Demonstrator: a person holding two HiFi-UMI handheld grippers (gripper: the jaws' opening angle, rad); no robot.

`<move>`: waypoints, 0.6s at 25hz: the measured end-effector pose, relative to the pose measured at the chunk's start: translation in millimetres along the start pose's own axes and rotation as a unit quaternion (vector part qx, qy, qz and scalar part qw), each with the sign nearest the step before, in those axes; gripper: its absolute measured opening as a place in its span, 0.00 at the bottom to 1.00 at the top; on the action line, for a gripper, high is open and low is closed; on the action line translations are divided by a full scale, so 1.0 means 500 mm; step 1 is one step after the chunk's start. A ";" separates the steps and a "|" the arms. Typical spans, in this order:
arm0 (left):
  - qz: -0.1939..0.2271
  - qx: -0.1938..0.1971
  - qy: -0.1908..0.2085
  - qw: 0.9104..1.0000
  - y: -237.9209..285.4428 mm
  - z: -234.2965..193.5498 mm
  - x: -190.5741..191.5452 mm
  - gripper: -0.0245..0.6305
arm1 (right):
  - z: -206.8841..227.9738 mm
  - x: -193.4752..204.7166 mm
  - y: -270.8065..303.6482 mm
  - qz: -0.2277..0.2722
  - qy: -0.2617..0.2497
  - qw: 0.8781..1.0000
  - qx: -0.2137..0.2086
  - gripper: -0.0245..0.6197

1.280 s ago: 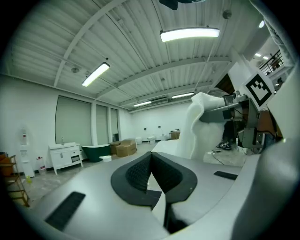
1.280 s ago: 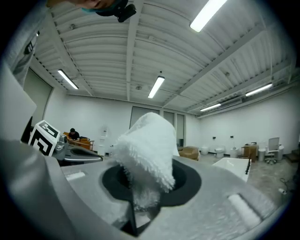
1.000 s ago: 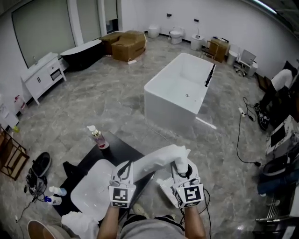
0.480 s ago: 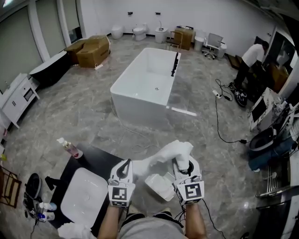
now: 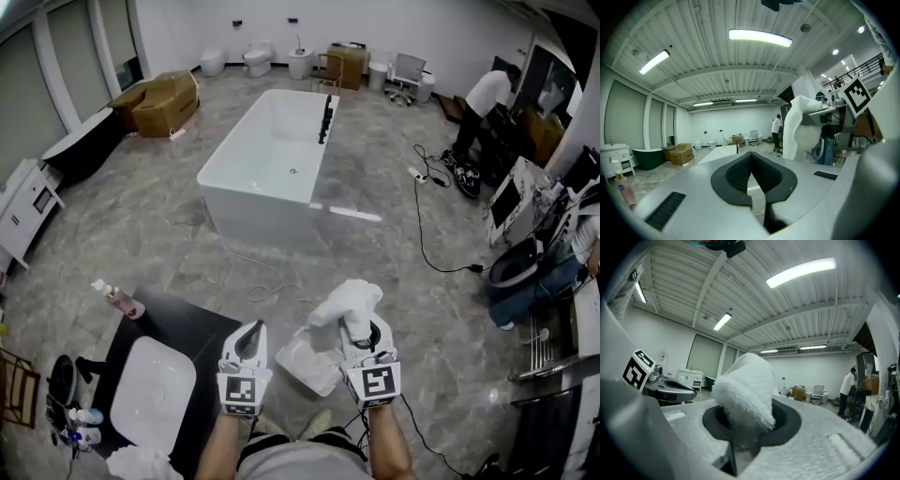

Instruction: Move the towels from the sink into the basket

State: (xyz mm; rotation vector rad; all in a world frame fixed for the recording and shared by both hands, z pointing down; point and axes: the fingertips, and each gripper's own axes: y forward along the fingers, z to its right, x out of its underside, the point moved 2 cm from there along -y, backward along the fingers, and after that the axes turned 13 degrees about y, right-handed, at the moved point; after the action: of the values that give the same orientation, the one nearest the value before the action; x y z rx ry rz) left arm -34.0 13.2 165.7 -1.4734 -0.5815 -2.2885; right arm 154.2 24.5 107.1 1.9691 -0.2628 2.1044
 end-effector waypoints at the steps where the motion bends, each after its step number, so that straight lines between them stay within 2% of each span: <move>1: 0.000 0.002 -0.001 1.000 0.005 0.015 0.000 0.05 | 0.014 0.010 -0.007 -0.004 0.003 1.000 0.002 0.18; 5: -0.005 0.009 -0.017 1.000 0.019 0.069 -0.009 0.05 | 0.060 0.049 -0.037 -0.021 0.017 1.000 0.010 0.18; 8: -0.006 0.022 -0.007 1.000 0.035 0.103 -0.002 0.05 | 0.081 0.080 -0.051 -0.035 0.028 0.999 0.013 0.18; 12: -0.013 0.045 -0.008 0.999 0.061 0.144 0.023 0.05 | 0.088 0.124 -0.055 -0.049 0.039 0.998 0.014 0.18; 15: -0.029 0.062 -0.026 0.997 0.084 0.165 0.058 0.05 | 0.087 0.171 -0.046 -0.066 0.045 0.997 0.022 0.19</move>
State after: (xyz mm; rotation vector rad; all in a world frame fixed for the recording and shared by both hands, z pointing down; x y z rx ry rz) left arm 39.1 18.1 229.0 -1.4773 -0.7758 -2.2188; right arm 197.7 38.0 194.6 1.8552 -0.0690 2.1234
